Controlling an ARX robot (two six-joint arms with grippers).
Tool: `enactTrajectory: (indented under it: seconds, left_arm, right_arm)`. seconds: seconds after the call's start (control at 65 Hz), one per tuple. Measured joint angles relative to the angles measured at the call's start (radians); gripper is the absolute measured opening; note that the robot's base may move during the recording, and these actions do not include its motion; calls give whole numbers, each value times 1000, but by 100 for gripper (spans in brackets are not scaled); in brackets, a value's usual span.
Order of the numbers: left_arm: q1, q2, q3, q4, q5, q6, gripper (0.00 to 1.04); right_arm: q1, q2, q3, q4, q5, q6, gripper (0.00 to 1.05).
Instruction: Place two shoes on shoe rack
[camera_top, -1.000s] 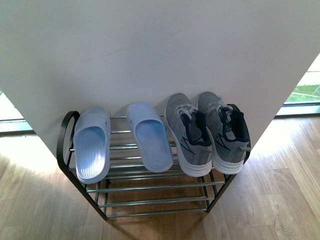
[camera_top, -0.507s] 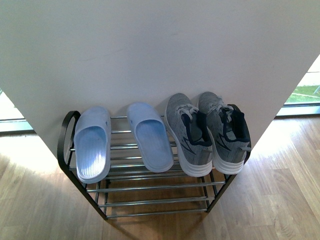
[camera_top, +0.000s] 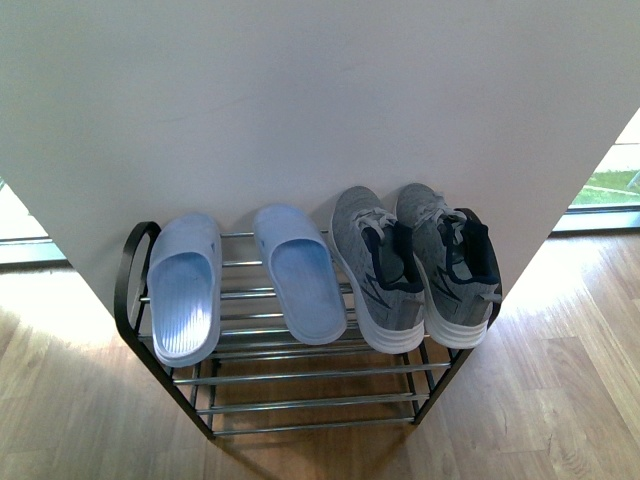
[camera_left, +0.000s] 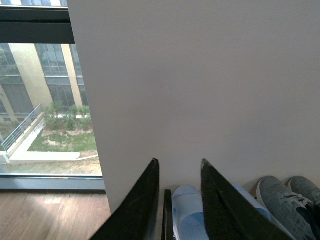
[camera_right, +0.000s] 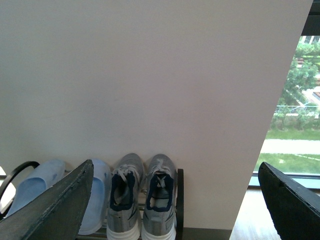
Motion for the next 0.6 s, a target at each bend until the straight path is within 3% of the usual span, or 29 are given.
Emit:
enactTrajectory:
  seconds: [0.092, 0.6]
  left_arm:
    - [0, -39, -30, 0, 0, 3, 1]
    - [0, -176, -109, -53, 0, 8, 1]
  right_arm:
    - [0, 0, 0, 0, 0, 0, 95]
    - [0, 0, 0, 0, 0, 0, 95]
